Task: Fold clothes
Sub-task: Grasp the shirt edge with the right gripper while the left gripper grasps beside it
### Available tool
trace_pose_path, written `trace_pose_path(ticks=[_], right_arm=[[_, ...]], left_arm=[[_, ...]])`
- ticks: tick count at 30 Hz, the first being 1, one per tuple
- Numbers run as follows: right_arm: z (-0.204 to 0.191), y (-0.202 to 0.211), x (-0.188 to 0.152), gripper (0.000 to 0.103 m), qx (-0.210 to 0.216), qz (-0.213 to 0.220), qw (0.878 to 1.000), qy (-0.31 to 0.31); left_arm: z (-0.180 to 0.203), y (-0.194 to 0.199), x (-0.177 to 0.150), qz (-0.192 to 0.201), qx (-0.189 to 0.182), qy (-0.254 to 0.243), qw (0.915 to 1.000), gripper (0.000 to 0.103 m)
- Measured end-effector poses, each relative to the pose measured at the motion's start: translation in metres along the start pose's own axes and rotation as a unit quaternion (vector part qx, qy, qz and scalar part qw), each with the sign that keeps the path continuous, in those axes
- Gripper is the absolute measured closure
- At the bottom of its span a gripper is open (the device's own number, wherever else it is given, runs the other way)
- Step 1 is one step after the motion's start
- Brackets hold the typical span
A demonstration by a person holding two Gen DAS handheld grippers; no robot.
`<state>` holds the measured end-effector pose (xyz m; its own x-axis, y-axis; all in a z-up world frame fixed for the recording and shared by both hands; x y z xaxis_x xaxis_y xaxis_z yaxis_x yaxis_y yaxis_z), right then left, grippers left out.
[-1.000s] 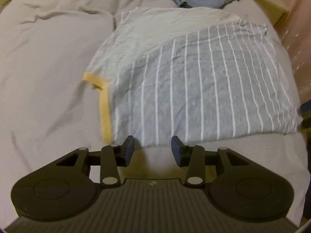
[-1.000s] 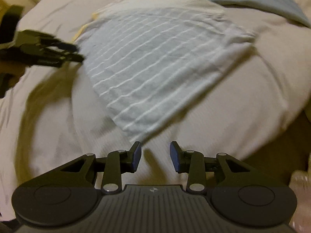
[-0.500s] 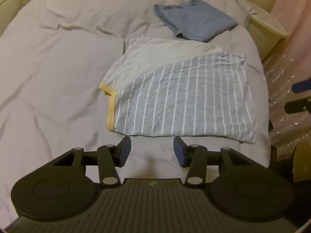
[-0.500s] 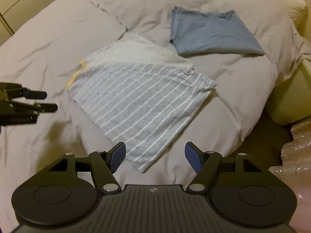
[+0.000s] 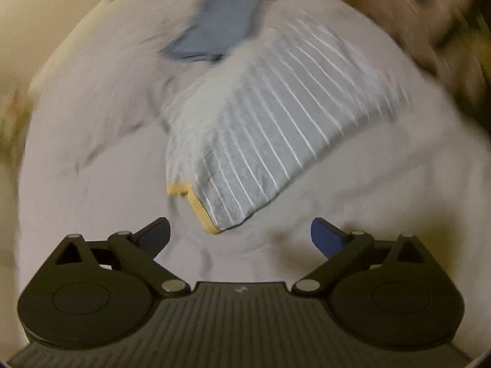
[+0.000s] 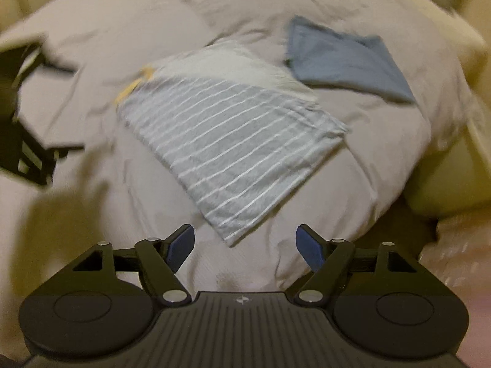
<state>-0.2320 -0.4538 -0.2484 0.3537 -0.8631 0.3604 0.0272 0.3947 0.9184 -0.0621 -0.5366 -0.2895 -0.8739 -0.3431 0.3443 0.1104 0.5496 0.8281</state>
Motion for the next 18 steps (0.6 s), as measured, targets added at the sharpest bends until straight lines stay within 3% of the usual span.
trace_pose_path(ticks=[4,8,13,18], right_arm=[[-0.028,-0.024,-0.011,0.042,-0.039,0.026,0.994,0.103],[-0.053,-0.052,-0.015,0.047,-0.091,0.068,0.976,0.189],[-0.072,-0.079,-0.012,0.051,-0.117,0.093,0.966,0.212],[-0.088,-0.095,-0.004,0.052,-0.150,0.126,0.952,0.233]], left_arm=[[0.012,-0.022,-0.007,0.015,0.005,-0.084,0.9963,0.013],[0.016,-0.048,-0.008,0.030,0.016,-0.114,0.9929,0.017],[0.024,-0.075,-0.006,0.050,0.027,-0.135,0.9892,0.024],[0.036,-0.089,0.002,0.081,0.055,-0.178,0.9791,0.025]])
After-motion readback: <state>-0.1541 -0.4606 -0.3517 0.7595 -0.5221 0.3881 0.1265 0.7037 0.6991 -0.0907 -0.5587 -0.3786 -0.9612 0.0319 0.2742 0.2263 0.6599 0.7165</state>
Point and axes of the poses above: each gripper's, at about its wrist camera, not at the fingertips, and y roughly against the way its jaws point, z to its right, x to its top, the point moved 7 cm from there along -y, roughly the way its jaws point, and after that the axes turned 2 degrees about -x, right-handed, at the moved point
